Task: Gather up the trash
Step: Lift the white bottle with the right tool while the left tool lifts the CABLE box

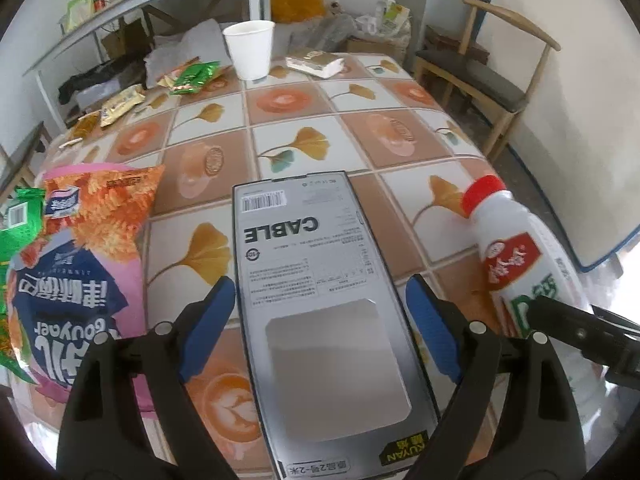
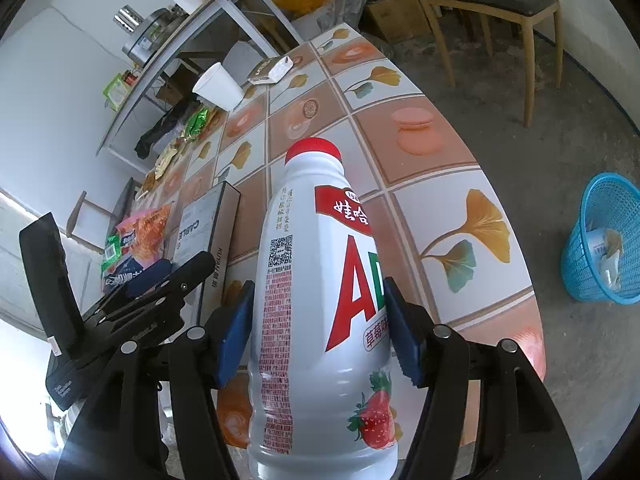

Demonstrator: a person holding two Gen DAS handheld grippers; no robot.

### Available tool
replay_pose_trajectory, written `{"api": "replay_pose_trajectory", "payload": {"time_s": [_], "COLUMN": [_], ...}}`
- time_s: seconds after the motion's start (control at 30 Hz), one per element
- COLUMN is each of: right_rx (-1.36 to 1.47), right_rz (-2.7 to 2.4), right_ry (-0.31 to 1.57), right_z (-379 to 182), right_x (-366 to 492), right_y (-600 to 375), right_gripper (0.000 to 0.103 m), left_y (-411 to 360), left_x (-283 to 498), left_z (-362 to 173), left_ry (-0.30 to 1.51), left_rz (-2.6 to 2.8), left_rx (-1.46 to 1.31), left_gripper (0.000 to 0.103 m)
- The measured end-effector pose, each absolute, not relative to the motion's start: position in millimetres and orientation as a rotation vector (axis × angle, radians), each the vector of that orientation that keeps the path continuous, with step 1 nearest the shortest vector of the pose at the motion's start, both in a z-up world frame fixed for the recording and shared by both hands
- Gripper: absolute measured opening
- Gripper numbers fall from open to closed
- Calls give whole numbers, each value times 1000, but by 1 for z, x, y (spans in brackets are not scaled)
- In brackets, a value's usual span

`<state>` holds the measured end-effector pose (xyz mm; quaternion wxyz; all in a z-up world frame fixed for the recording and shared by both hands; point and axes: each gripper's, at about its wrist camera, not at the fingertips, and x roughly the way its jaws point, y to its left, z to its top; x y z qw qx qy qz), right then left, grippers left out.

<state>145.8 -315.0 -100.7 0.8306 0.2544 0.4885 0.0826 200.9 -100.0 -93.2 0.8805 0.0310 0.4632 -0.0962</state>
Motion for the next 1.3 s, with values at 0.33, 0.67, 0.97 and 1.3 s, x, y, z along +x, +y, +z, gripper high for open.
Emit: {"api": "replay_pose_trajectory", "payload": {"time_s": [0.33, 0.67, 0.97, 1.3], "right_rx": [531, 473, 375, 348], "right_rz": [165, 188, 193, 156], "right_ry": [1037, 1059, 1084, 1107], "right_z": [-99, -92, -89, -91], "right_x": [144, 137, 130, 133], "right_y": [-313, -298, -273, -265], "right_gripper": [61, 61, 61, 62], "left_y": [-81, -58, -41, -48], "left_x": [210, 170, 144, 141], "left_z": [-101, -101, -103, -108], "left_ry": [1012, 1043, 1062, 1053], "left_rz": [-208, -414, -414, -382], "left_rx": [1, -44, -57, -10], "left_gripper": [83, 82, 84, 86]}}
